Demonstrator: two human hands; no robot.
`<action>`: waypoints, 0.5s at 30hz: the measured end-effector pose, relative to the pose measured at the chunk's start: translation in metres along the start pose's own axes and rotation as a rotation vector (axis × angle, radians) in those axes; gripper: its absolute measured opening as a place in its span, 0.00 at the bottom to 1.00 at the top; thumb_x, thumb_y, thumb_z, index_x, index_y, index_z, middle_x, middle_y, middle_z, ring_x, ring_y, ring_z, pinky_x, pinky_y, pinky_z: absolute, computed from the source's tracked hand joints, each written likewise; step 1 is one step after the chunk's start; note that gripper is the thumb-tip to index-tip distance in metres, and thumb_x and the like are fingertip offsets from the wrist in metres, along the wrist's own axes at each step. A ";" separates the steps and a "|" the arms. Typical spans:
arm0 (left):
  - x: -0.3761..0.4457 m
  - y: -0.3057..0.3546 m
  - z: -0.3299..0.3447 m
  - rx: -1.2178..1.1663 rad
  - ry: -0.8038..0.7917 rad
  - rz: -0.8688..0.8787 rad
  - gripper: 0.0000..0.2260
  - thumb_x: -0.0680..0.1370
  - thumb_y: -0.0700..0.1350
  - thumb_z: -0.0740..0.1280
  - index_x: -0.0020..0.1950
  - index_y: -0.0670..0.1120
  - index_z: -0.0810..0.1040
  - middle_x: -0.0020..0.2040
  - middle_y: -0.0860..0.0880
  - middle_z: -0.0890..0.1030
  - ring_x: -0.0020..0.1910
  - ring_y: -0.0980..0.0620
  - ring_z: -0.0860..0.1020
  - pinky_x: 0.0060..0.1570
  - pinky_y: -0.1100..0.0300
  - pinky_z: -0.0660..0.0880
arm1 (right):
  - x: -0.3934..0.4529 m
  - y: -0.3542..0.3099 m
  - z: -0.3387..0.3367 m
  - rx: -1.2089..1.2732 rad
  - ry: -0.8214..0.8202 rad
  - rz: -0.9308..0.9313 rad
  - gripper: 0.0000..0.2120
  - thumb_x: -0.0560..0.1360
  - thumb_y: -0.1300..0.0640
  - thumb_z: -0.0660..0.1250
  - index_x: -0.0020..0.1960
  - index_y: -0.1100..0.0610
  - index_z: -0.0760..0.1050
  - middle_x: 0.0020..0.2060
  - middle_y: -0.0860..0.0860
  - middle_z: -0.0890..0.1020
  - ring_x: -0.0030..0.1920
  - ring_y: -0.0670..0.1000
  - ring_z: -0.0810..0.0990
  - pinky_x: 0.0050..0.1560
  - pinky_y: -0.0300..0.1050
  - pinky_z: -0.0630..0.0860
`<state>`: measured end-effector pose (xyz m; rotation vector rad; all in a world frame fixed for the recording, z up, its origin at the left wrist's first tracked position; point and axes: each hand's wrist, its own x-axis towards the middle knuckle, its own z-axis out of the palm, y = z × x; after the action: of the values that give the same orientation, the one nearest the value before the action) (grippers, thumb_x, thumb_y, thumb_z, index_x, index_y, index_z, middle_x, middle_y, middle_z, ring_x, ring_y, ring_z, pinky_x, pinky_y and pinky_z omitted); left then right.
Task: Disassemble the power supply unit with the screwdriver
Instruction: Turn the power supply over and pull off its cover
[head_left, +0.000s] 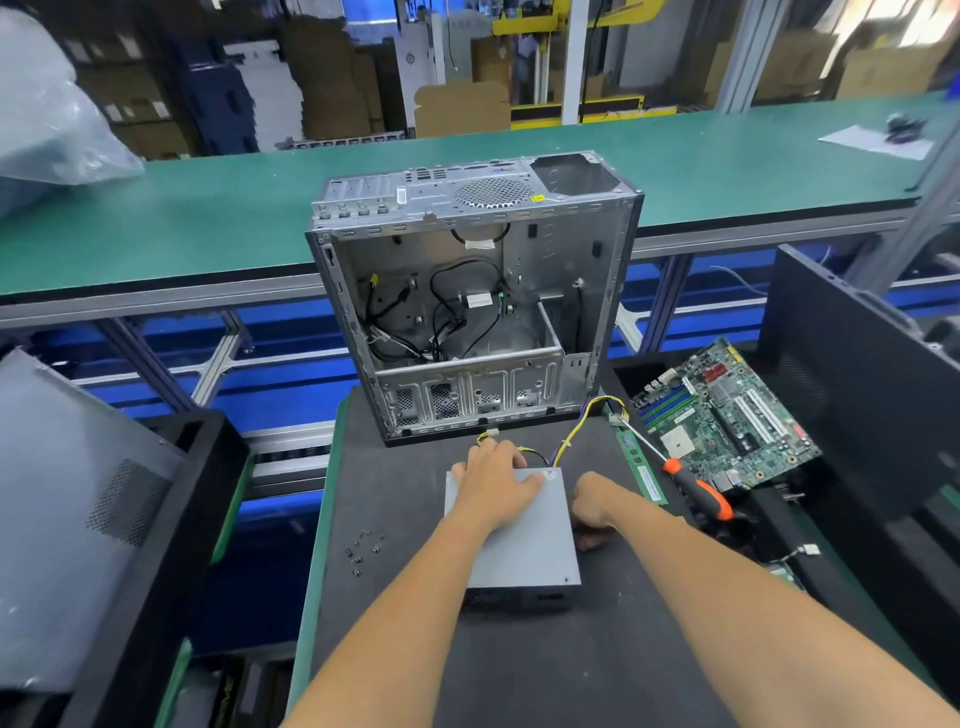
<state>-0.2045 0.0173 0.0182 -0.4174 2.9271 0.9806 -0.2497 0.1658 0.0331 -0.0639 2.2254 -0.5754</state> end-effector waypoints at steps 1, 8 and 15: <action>0.000 0.001 0.000 0.000 -0.003 -0.004 0.08 0.75 0.55 0.65 0.47 0.52 0.72 0.51 0.54 0.69 0.56 0.52 0.66 0.52 0.55 0.56 | -0.001 0.000 -0.001 -0.002 -0.004 0.006 0.16 0.77 0.68 0.60 0.30 0.64 0.69 0.13 0.52 0.71 0.13 0.48 0.69 0.25 0.40 0.69; 0.002 0.005 0.001 -0.006 -0.025 -0.027 0.12 0.74 0.57 0.66 0.46 0.51 0.70 0.50 0.54 0.68 0.57 0.51 0.65 0.51 0.55 0.56 | 0.012 0.011 0.001 0.132 -0.017 0.011 0.13 0.75 0.66 0.65 0.32 0.65 0.70 0.20 0.54 0.75 0.19 0.49 0.74 0.25 0.38 0.70; 0.002 0.006 0.001 -0.010 -0.016 -0.020 0.13 0.73 0.58 0.67 0.45 0.51 0.69 0.49 0.54 0.68 0.53 0.52 0.63 0.49 0.55 0.55 | 0.029 0.019 0.002 0.259 -0.013 0.060 0.10 0.72 0.59 0.72 0.36 0.64 0.76 0.33 0.57 0.82 0.30 0.52 0.80 0.29 0.39 0.77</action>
<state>-0.2081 0.0223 0.0209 -0.4361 2.8995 0.9917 -0.2645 0.1754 0.0030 0.1312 2.1154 -0.8217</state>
